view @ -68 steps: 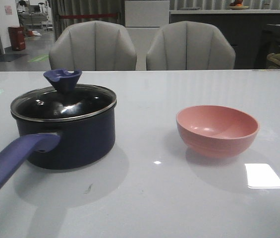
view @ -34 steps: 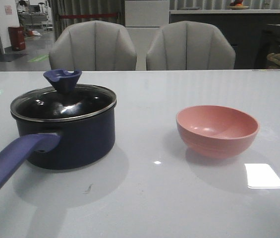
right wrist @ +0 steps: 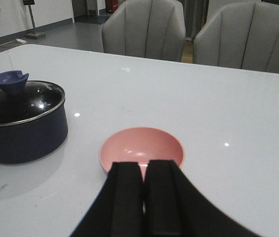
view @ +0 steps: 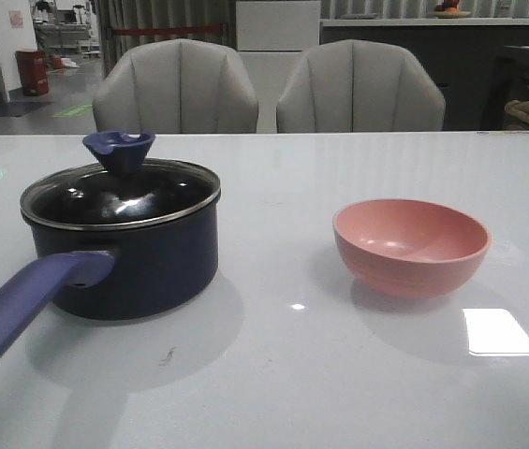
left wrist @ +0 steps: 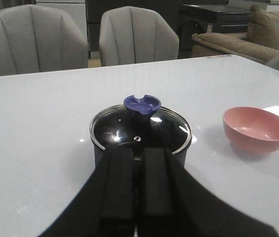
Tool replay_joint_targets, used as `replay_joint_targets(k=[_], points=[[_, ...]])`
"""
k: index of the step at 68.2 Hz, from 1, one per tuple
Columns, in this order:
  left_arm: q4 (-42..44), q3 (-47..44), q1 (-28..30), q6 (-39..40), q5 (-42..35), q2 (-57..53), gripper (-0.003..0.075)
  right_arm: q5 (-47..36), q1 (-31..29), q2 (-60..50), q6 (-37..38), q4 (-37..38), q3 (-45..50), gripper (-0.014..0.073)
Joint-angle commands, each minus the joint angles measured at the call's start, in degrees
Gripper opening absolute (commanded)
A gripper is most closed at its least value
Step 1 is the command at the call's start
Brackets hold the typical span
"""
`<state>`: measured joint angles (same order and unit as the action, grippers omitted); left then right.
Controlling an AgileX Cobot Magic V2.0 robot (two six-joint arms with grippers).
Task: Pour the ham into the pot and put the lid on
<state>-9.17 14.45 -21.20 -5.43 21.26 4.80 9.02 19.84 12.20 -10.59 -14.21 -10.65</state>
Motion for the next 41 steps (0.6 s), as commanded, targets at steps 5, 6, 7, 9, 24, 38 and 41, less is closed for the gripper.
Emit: replay_joint_targets(k=[5, 6, 7, 9, 24, 38, 41], points=[[0.3, -1.1, 4.5, 0.2, -5.2, -0.9, 0.0112, -4.5, -0.1, 0.4, -0.7, 0.3, -1.6, 0.0159], [0.3, -1.5, 5.3, 0.2, -5.5, -1.1, 0.0112, -4.5, -0.1, 0.4, -0.7, 0.3, -1.6, 0.0159], [0.3, -1.9, 6.0, 0.2, -5.8, -1.4, 0.0112, -4.5, -0.1, 0.4, -0.7, 0.3, -1.6, 0.0159], [0.3, -3.1, 7.7, 0.2, -6.9, -1.9, 0.0112, -4.5, -0.1, 0.4, -0.7, 0.3, -1.6, 0.0159], [1.9, -11.6, 17.1, 0.2, -16.3, -6.3, 0.0112, -4.5, -0.1, 0.4, -0.7, 0.3, -1.6, 0.0159], [8.2, -16.0, 17.3, 8.3, -19.8, -6.2, 0.0112, -4.6, -0.1, 0.4, -0.7, 0.3, -1.6, 0.0159], [8.2, -15.9, 17.3, 8.4, -20.0, -6.2, 0.0112, -4.6, -0.1, 0.4, -0.7, 0.3, -1.6, 0.0159]])
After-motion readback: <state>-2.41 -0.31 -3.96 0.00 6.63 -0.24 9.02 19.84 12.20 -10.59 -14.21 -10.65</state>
